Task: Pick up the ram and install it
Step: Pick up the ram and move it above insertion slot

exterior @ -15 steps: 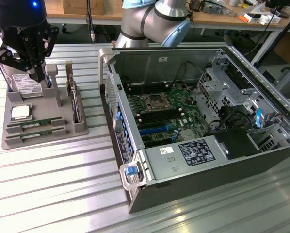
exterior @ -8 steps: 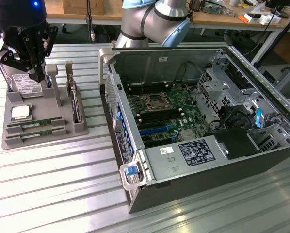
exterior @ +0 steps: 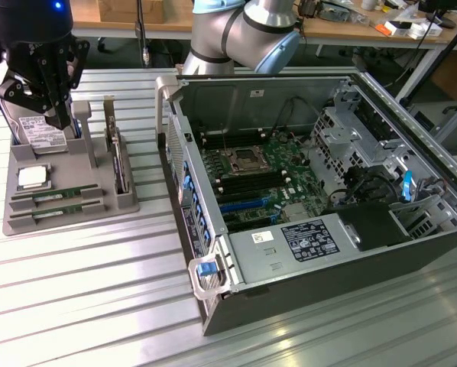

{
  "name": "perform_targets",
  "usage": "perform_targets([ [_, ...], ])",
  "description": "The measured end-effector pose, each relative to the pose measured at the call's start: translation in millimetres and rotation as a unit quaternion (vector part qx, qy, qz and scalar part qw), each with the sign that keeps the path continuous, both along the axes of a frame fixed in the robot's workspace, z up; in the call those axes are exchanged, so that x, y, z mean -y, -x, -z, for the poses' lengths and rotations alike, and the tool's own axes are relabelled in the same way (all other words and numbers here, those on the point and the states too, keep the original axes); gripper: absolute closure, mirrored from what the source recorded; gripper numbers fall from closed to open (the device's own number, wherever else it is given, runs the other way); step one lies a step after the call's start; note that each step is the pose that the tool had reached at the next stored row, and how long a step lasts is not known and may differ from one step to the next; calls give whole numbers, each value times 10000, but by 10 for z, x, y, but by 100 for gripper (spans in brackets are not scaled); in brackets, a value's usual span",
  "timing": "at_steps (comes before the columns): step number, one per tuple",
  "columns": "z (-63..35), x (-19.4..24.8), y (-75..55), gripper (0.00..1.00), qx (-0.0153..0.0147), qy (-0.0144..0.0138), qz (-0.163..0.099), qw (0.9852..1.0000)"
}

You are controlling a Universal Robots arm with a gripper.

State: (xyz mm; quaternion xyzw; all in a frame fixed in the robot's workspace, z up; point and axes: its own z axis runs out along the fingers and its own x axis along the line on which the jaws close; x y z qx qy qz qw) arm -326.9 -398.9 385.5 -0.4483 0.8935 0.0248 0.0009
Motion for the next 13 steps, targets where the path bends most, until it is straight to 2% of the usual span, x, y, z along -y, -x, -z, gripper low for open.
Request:
perform_targets([
  [8, 0, 0, 0, 89, 0, 0, -272, 9996],
  [13, 0, 0, 0, 89, 0, 0, -497, 9988],
])
